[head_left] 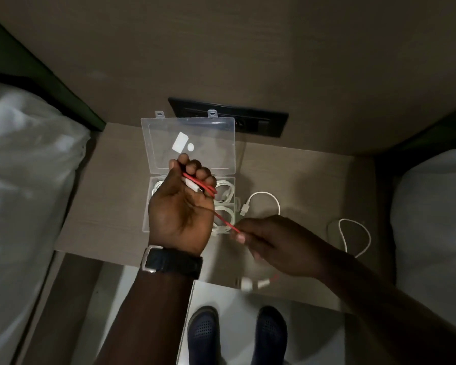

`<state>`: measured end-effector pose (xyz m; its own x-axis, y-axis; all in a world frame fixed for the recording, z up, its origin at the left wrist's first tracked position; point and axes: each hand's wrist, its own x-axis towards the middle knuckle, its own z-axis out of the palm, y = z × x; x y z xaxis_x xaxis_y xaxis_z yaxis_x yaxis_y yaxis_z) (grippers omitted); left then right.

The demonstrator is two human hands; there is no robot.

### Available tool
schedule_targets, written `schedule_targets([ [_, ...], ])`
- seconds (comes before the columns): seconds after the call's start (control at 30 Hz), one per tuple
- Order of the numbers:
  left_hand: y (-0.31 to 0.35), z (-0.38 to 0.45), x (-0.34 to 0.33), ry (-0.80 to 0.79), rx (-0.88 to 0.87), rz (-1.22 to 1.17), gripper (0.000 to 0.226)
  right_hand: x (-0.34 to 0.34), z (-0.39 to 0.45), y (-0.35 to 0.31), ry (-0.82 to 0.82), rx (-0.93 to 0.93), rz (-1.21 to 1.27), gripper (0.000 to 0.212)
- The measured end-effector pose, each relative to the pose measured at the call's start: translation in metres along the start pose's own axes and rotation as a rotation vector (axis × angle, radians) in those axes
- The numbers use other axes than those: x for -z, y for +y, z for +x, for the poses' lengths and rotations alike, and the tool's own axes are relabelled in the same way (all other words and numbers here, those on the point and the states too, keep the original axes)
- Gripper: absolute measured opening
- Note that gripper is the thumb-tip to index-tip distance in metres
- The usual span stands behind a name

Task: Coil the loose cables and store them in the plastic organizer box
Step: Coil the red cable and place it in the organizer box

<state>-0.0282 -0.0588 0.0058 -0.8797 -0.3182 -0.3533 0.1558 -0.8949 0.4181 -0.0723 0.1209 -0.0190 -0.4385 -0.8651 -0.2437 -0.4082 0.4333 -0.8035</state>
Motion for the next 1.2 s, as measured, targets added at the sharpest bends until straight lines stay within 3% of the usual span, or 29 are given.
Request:
schedule_targets([
  [0.07, -0.002, 0.002, 0.005, 0.088, -0.081, 0.33, 0.026, 0.002, -0.009, -0.008, -0.046, 0.023, -0.034, 0.008],
  [0.13, -0.01, -0.002, 0.007, 0.131, -0.148, 0.821, 0.028, 0.016, -0.015, -0.016, -0.03, 0.049, -0.067, 0.007],
  [0.17, -0.015, -0.007, 0.007, 0.106, -0.133, 1.014, 0.03, 0.026, -0.017, -0.018, 0.0, 0.062, -0.095, 0.009],
  [0.23, -0.025, -0.02, 0.006, -0.016, 0.015, 1.153, 0.037, 0.045, -0.017, -0.018, 0.119, 0.078, -0.106, 0.014],
  [0.37, -0.038, -0.046, -0.004, -0.169, 0.3, 1.016, 0.058, 0.066, -0.007, -0.011, 0.355, 0.003, 0.215, 0.009],
  [0.47, -0.038, -0.056, -0.005, -0.197, 0.424, 0.61, 0.049, 0.055, 0.004, -0.013, 0.423, -0.074, 0.505, 0.007],
  [0.57, -0.035, -0.055, 0.0, -0.281, 0.442, 0.143, 0.042, 0.011, 0.008, -0.023, 0.437, -0.19, 0.777, 0.01],
  [0.63, -0.034, -0.054, 0.006, -0.292, 0.4, 0.019, 0.047, -0.019, 0.005, -0.031, 0.405, -0.29, 0.985, 0.015],
  [0.8, -0.03, -0.057, 0.023, -0.178, 0.287, 0.037, 0.055, -0.039, -0.008, -0.039, 0.257, -0.447, 1.386, 0.014],
  [0.93, -0.029, -0.061, 0.033, -0.029, 0.275, 0.148, 0.056, -0.038, -0.015, -0.036, 0.146, -0.414, 1.364, 0.021],
  [1.2, -0.032, -0.062, 0.028, 0.162, 0.192, 0.482, 0.051, -0.054, -0.009, -0.03, 0.363, -0.327, 1.237, 0.021],
])
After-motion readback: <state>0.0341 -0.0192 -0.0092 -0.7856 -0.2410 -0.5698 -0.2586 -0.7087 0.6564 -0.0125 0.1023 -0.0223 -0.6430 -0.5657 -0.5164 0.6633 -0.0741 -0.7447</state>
